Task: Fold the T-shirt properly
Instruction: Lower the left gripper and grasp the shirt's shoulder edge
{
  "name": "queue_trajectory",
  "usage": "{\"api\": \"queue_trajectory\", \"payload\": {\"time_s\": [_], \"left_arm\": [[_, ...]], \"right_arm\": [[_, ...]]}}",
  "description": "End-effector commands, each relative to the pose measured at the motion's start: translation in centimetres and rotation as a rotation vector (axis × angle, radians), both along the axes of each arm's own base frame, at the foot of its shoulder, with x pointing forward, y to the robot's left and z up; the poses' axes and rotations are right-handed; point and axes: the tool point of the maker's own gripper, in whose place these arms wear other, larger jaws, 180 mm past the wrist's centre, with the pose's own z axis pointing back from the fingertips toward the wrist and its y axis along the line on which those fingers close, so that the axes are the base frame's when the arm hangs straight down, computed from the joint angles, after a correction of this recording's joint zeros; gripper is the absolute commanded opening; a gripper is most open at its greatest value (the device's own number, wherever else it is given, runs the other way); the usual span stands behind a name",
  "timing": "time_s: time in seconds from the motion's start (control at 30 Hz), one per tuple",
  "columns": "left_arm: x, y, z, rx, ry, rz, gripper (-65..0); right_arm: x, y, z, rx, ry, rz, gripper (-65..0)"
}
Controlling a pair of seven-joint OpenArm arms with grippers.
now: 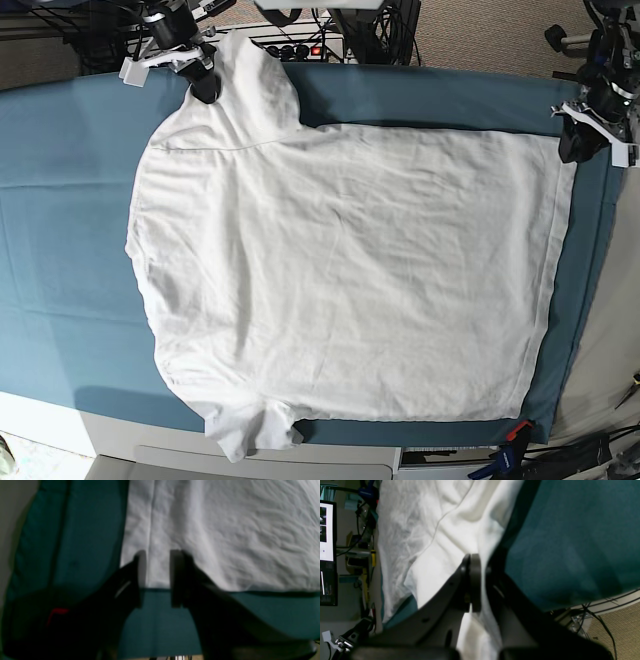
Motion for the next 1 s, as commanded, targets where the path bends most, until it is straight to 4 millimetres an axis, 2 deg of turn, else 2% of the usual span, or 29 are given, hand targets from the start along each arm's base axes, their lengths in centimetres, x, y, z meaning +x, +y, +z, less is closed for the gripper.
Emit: {"api": "queue_trajectory", "payload": {"time_s": [0.0, 0.97], "left_arm": [[0.54, 0.3, 1.17, 0.012, -0.041, -0.009, -47.8], [0.28, 0.25, 1.04, 0.019, -0.037, -0.017, -47.8]], "right_arm": [[-0.26, -0.05, 0.04, -0.005, 0.006, -0.002, -65.0], [0.29, -0.08, 0.21, -0.007, -0.007, -0.001, -65.0]]}}
